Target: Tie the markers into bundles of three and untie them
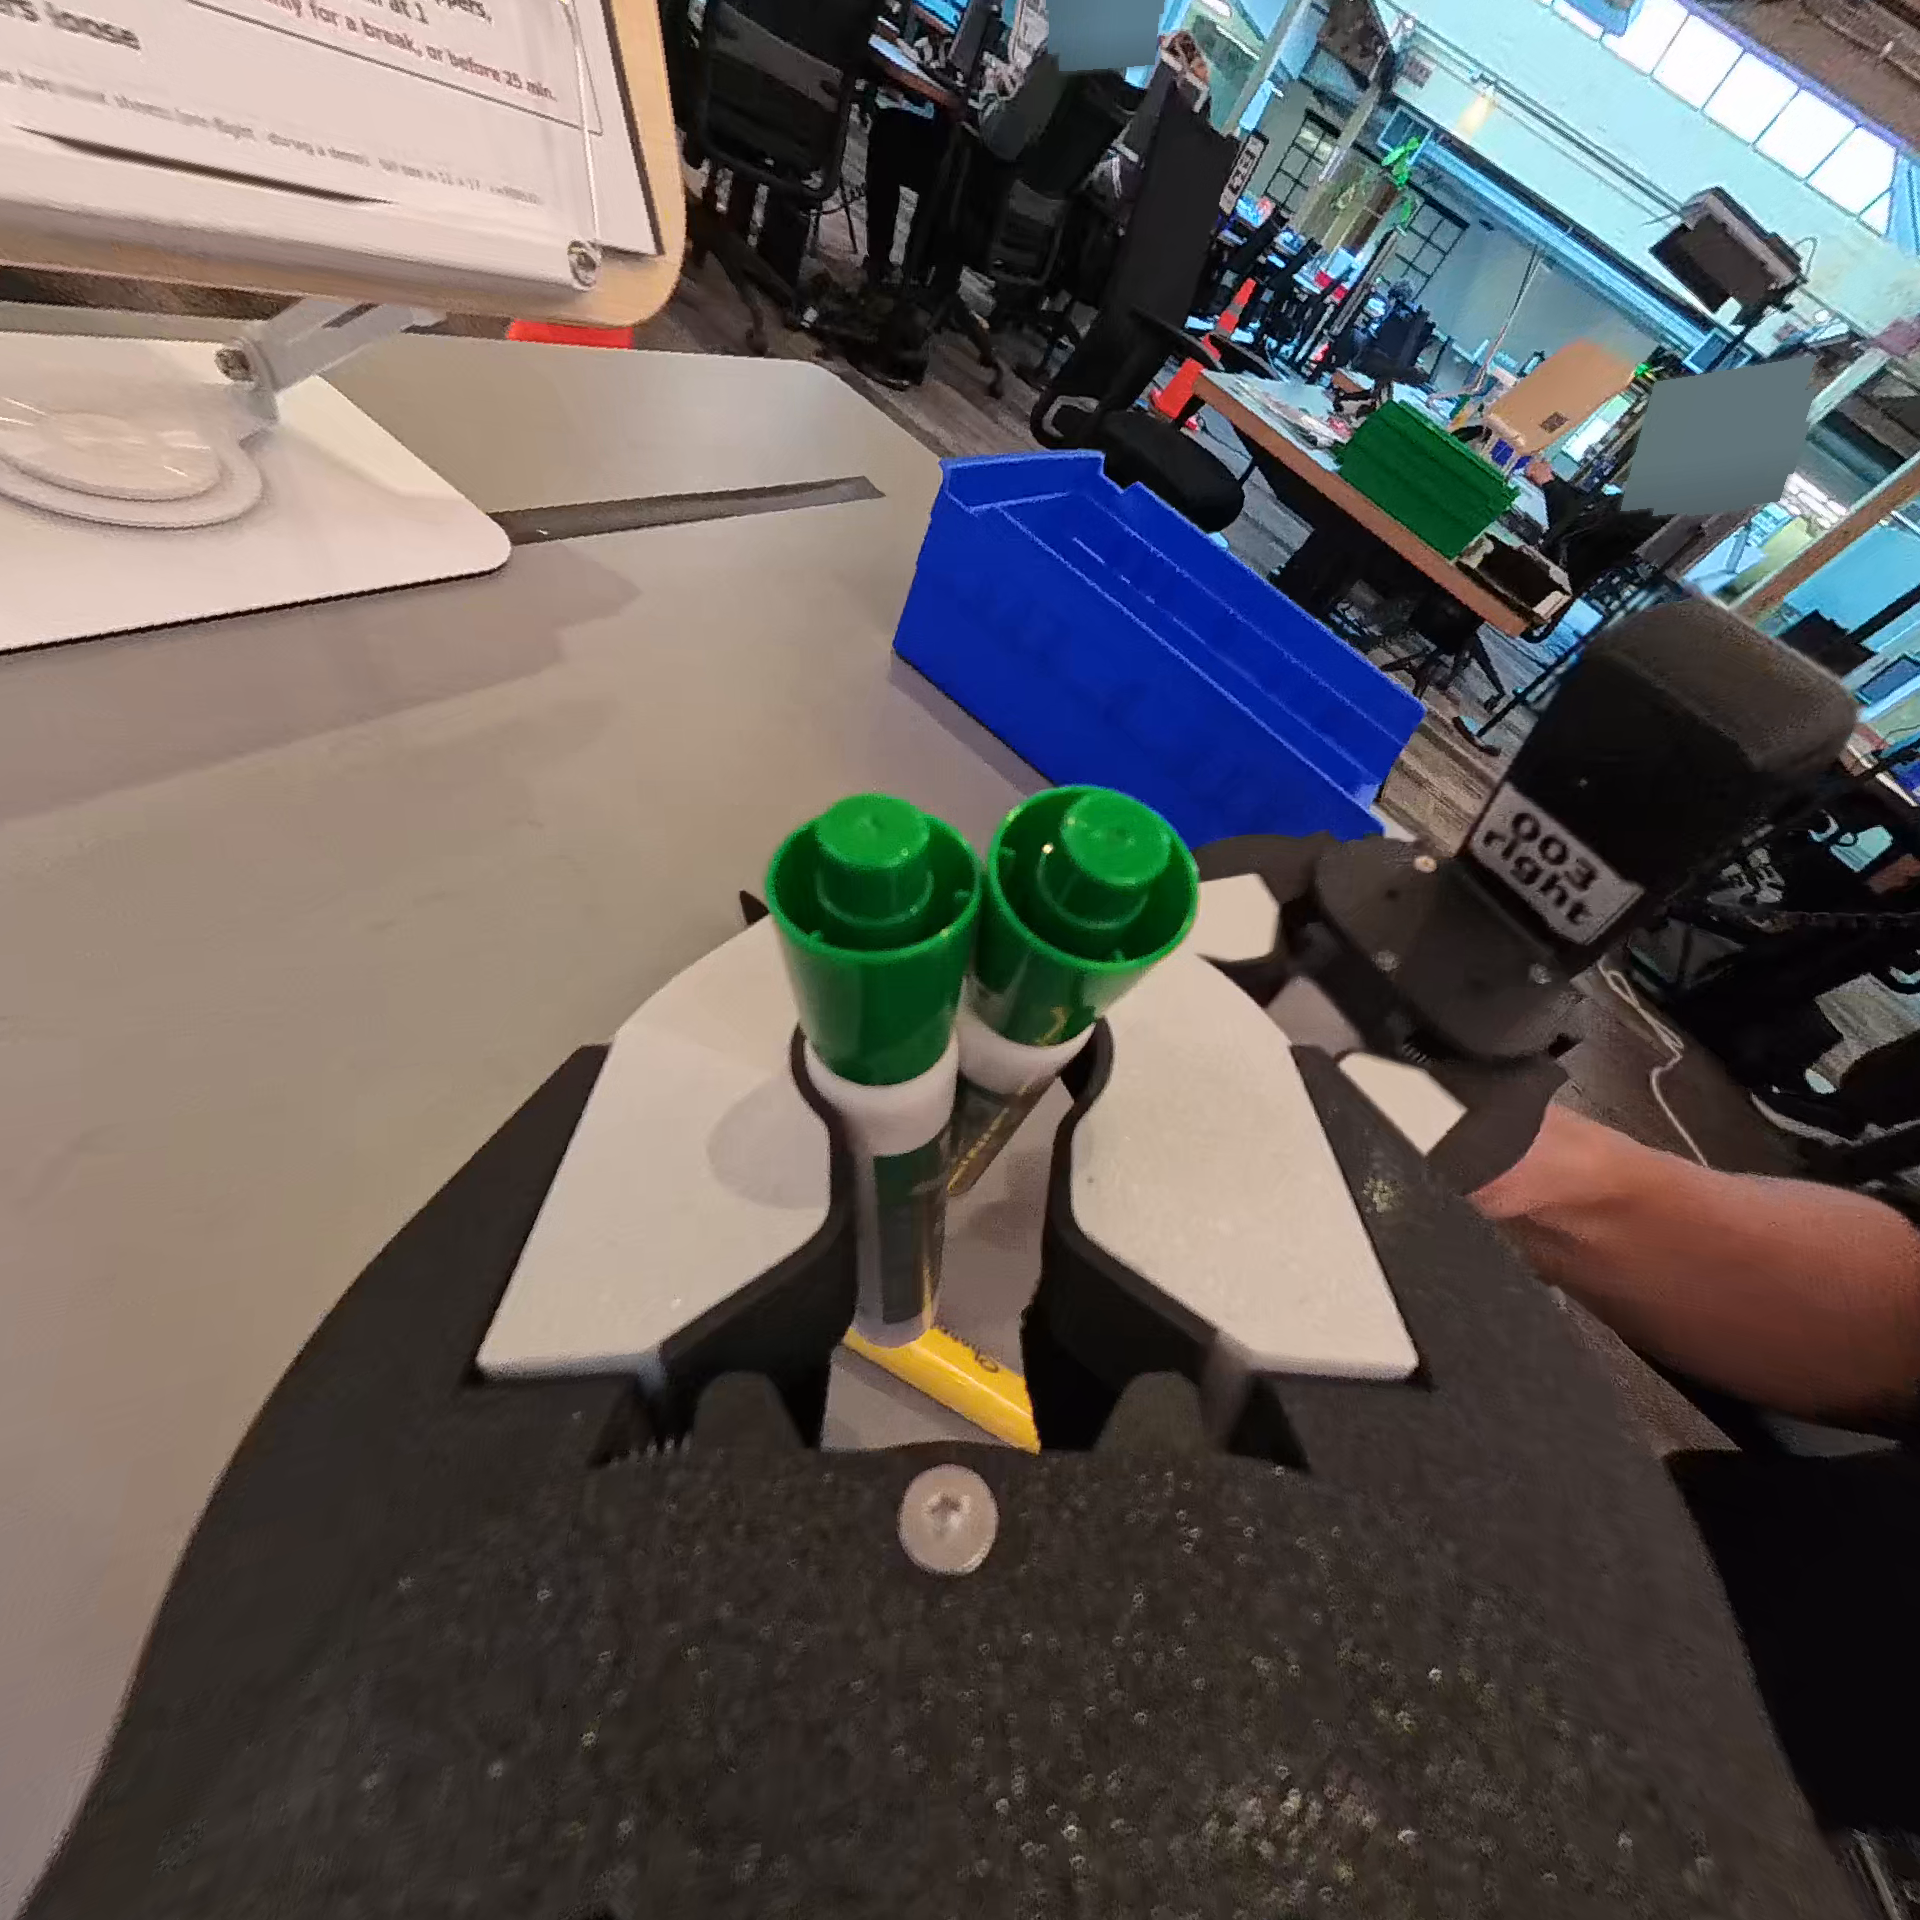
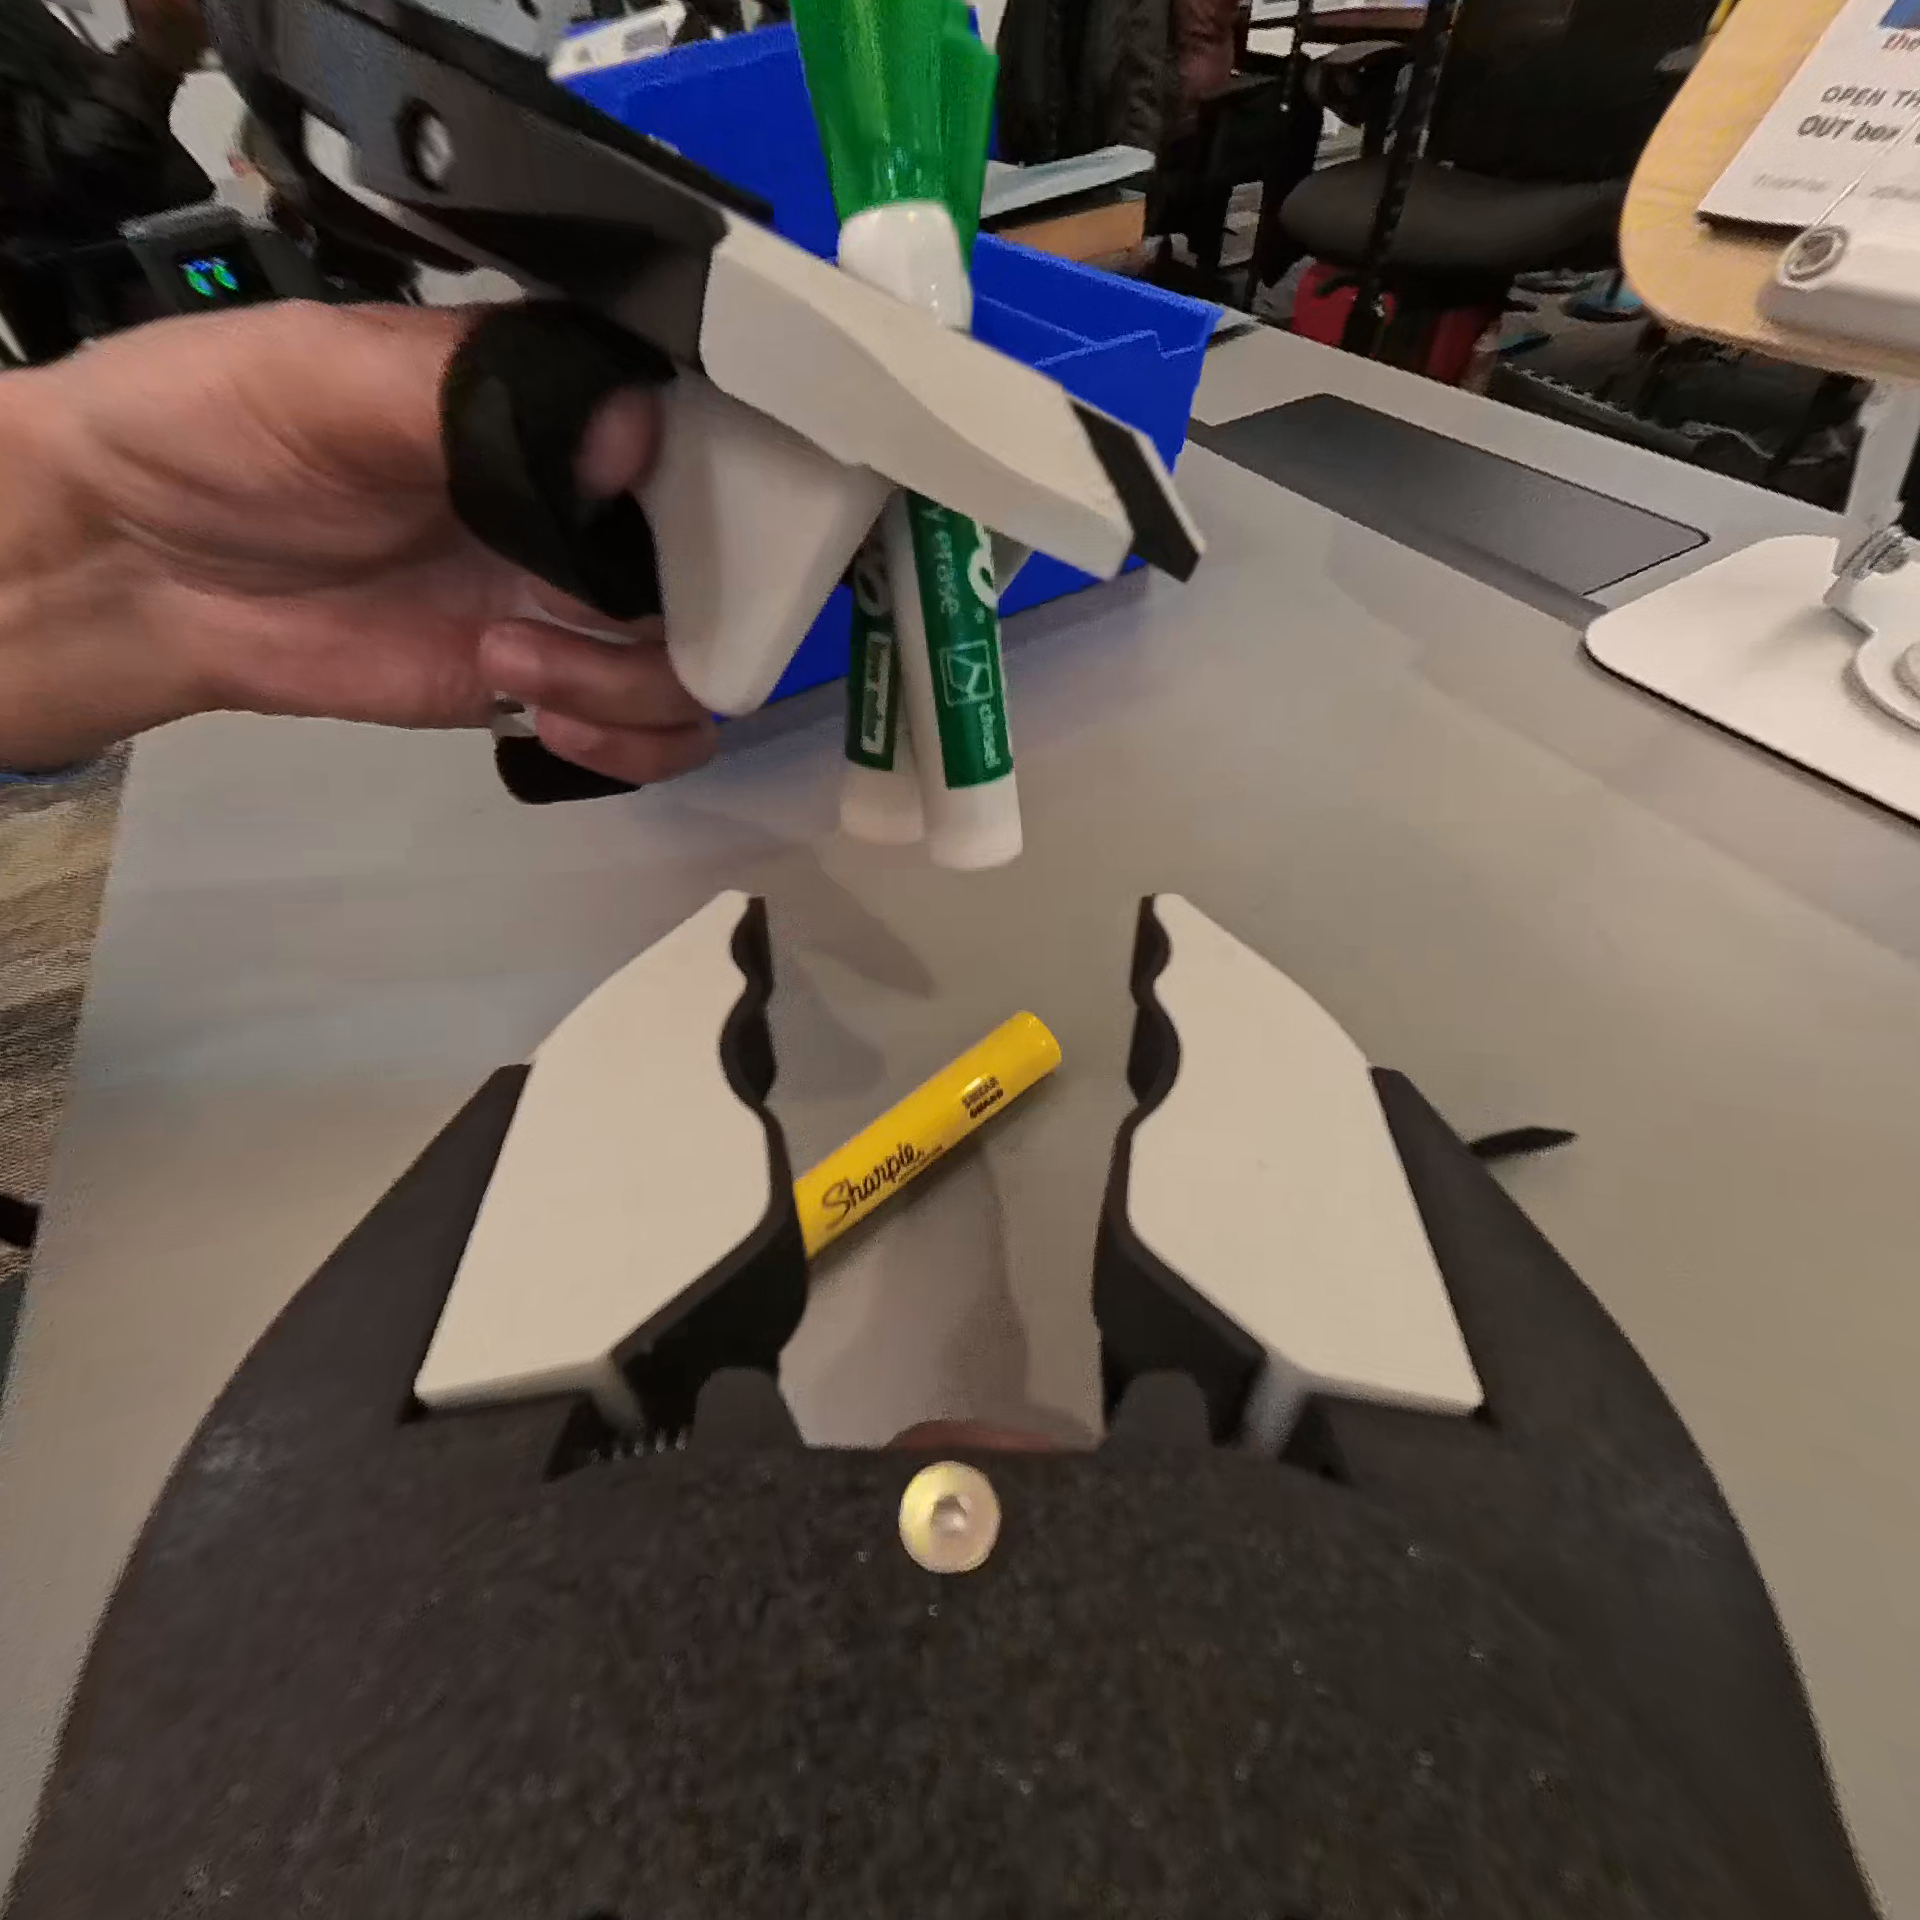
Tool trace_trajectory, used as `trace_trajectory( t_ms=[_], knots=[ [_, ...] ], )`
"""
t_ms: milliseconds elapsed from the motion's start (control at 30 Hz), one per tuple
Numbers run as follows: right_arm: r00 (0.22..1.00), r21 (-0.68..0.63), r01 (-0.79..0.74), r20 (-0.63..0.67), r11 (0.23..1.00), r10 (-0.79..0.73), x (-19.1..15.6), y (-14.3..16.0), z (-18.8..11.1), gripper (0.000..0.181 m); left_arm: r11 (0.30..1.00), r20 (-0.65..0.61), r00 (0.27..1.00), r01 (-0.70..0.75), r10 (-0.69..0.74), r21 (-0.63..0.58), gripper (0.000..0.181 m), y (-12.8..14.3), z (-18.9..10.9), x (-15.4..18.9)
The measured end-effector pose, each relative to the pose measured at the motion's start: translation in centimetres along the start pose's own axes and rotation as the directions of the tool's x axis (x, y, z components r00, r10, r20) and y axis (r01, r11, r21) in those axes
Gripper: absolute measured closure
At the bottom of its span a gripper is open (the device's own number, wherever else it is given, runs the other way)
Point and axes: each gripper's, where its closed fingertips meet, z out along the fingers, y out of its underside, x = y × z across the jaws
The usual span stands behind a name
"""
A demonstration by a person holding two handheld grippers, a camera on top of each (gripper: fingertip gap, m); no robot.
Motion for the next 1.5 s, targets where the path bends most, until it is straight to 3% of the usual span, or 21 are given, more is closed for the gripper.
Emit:
trace_trajectory(
  t_ms=[200, 367, 433, 467, 733, 1033, 1133, 1200, 1233, 1300, 1500],
  knots=[
    [0.997, -0.032, 0.029, -0.071, 0.999, -0.031, -0.6, -0.3, 2.6, 0.107, 0.999, -0.002, 1.0, -0.003, 0.003, -0.034, 0.143, 0.4, 1.0, 0.6],
    [0.992, -0.03, 0.014, -0.125, 0.999, -0.017, -0.3, -0.4, 2.7, 0.143, 0.999, -0.006, 1.0, 0.023, -0.023, -0.047, 0.143, 0.7, 1.6, 0.9],
    [0.99, -0.029, -0.012, -0.142, 1.0, 0.008, 0.0, -0.2, 2.5, 0.141, 0.999, 0.008, 1.0, 0.007, -0.006, -0.051, 0.146, 0.8, 1.7, 0.8],
    [0.99, -0.031, -0.022, -0.143, 0.999, 0.017, 0.0, -0.1, 2.4, 0.15, 0.999, 0.014, 1.0, -0.001, 0.001, -0.051, 0.164, 0.8, 1.6, 0.7],
    [0.993, -0.019, -0.034, -0.115, 0.999, 0.032, -0.1, -0.2, 2.1, 0.158, 0.999, -0.016, 1.0, 0.011, -0.011, -0.038, 0.164, 0.7, 1.6, 0.8],
    [0.97, 0.064, -0.207, 0.146, 0.976, 0.196, -2.1, -1.0, 1.5, 0.16, 0.986, -0.248, 0.963, 0.062, -0.1, -0.156, 0.164, 1.2, 0.6, 3.0],
    [0.912, 0.06, -0.28, 0.329, 0.958, 0.246, -4.2, -1.7, 0.9, 0.157, 0.982, -0.349, 0.93, 0.049, -0.112, -0.184, 0.165, 1.1, -0.1, 4.3],
    [0.875, 0.042, -0.332, 0.387, 0.942, 0.291, -4.7, -1.8, 0.8, 0.131, 0.984, -0.392, 0.915, 0.024, -0.093, -0.177, 0.164, 1.0, -0.3, 5.1],
    [0.859, 0.029, -0.341, 0.415, 0.94, 0.299, -5.0, -1.8, 0.8, 0.128, 0.984, -0.4, 0.914, 0.0, -0.073, -0.179, 0.164, 1.1, -0.3, 5.3],
    [0.853, 0.028, -0.333, 0.435, 0.942, 0.289, -5.3, -1.8, 0.8, 0.136, 0.983, -0.399, 0.915, -0.019, -0.057, -0.184, 0.164, 1.2, -0.1, 5.6],
    [0.846, -0.031, -0.331, 0.432, 0.943, 0.312, -5.4, -0.7, 2.0, 0.138, 0.988, -0.441, 0.895, 0.0, -0.068, -0.151, 0.164, 0.7, 0.5, 6.9]
  ],
)
